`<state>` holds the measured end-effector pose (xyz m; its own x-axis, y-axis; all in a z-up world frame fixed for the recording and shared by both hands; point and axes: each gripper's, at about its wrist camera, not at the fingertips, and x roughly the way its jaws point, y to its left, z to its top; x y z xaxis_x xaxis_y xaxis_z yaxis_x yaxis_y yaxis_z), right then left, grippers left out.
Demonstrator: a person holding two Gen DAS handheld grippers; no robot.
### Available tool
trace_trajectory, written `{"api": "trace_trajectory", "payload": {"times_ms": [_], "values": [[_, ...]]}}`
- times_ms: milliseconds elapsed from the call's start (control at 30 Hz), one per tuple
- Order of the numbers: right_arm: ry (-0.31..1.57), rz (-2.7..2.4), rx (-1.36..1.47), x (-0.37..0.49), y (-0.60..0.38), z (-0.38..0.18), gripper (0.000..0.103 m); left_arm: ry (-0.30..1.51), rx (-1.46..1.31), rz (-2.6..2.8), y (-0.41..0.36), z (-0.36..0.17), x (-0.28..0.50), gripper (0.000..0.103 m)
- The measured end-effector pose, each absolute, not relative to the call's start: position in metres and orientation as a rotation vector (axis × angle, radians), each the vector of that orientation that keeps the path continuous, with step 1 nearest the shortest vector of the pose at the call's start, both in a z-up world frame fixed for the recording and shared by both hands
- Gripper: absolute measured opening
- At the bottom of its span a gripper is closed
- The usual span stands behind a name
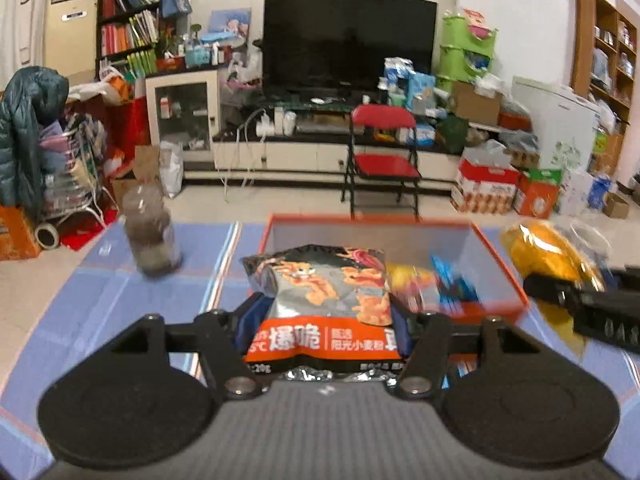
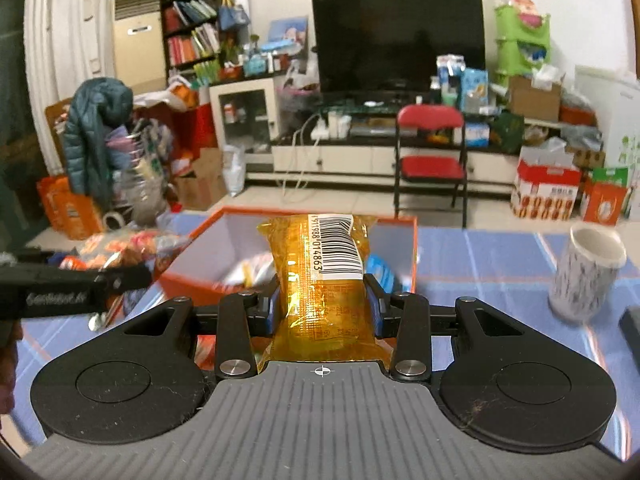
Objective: Organize snacks
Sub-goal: 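Lift both packets over the orange box and open both grippers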
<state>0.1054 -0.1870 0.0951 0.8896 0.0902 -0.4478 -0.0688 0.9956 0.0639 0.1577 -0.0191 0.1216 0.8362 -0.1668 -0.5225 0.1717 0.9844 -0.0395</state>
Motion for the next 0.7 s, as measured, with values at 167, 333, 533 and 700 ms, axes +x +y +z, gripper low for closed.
{"api": "trace_trajectory", "payload": {"times_ms": [167, 333, 533, 700], "values": [[0.501, 0.074, 0.017, 0.173, -0.18, 0.102, 0.023, 0.603, 0.019, -0.132, -0.03, 0.113, 0.235, 0.061], [0.548, 0.047, 0.023, 0.221, -0.178, 0.091, 0.046, 0.608, 0.001, -0.087, -0.021, 0.1, 0.266, 0.101], [0.477, 0.09, 0.083, 0.159, -0.184, 0.093, 0.068, 0.529, 0.022, -0.163, 0.001, 0.115, 0.21, 0.102], [0.521, 0.087, 0.008, 0.081, -0.182, 0.06, 0.073, 0.586, -0.021, -0.143, 0.033, 0.093, 0.144, 0.102]]}}
